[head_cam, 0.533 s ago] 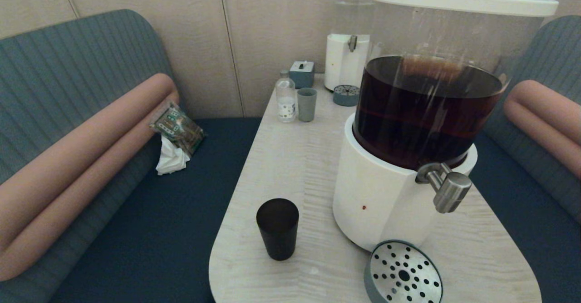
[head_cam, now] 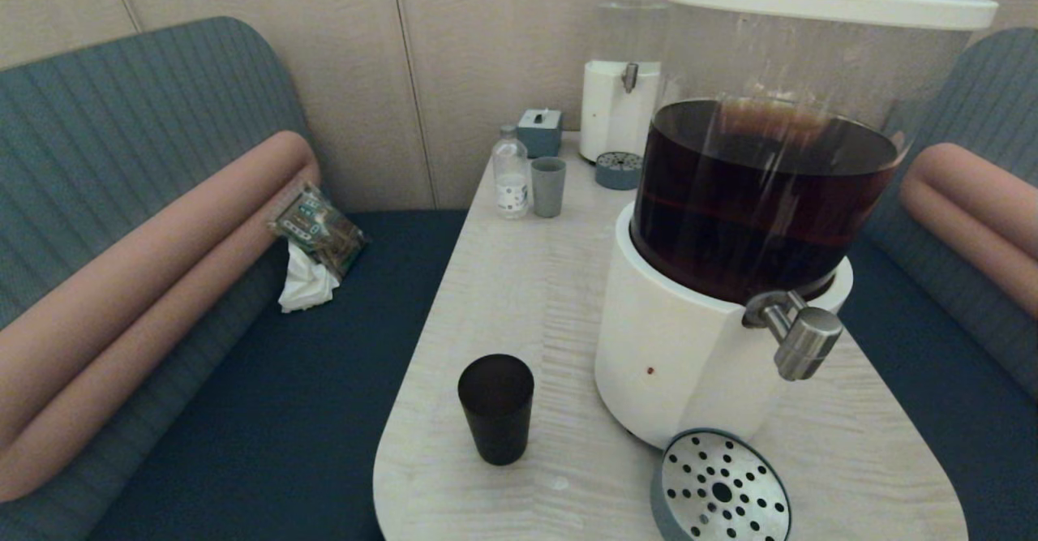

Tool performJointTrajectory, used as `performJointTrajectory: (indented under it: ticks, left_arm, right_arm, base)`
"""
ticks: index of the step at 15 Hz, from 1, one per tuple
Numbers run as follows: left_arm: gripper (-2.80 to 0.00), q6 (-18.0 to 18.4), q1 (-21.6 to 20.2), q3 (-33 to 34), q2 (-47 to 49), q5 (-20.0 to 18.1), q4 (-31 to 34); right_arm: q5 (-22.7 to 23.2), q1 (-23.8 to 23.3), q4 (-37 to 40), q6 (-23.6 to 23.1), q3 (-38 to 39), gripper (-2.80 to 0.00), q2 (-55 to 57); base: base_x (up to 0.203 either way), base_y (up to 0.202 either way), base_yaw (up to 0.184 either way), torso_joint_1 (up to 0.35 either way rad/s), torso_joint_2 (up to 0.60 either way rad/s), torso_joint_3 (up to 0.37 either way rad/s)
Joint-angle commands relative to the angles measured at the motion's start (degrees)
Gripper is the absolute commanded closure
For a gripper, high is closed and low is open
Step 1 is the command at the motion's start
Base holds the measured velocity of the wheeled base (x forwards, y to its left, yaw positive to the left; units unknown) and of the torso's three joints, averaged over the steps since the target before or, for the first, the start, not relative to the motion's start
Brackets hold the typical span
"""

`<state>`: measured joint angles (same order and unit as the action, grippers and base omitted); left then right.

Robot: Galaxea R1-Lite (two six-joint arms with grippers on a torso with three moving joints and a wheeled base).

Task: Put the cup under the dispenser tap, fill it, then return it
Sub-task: Pick up the cup

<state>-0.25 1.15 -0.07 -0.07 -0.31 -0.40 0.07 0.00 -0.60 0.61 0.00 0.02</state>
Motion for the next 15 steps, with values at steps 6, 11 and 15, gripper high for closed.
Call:
performJointTrajectory:
  ticks: [6, 11, 15]
  left_arm:
    - [0.0, 0.07, 0.0, -0.7, -0.03, -0.04, 0.44]
    - [0.0, -0.37, 0.0, -13.33, 0.76, -3.6, 8.77]
    - [0.0, -0.7, 0.0, -17.79, 3.85, -18.22, 14.63]
  right_arm:
    - [0.01, 0.0, -0.02, 0.0, 0.44, 0.0, -0.29]
    - [0.01, 0.0, -0.02, 0.0, 0.44, 0.0, -0.29]
    - [0.01, 0.0, -0.02, 0.0, 0.44, 0.0, -0.29]
  base:
    - [0.0, 0.0, 0.0, 0.0, 0.0, 0.0]
    - [0.0, 0.0, 0.0, 0.0, 0.0, 0.0]
    - [0.0, 0.0, 0.0, 0.0, 0.0, 0.0]
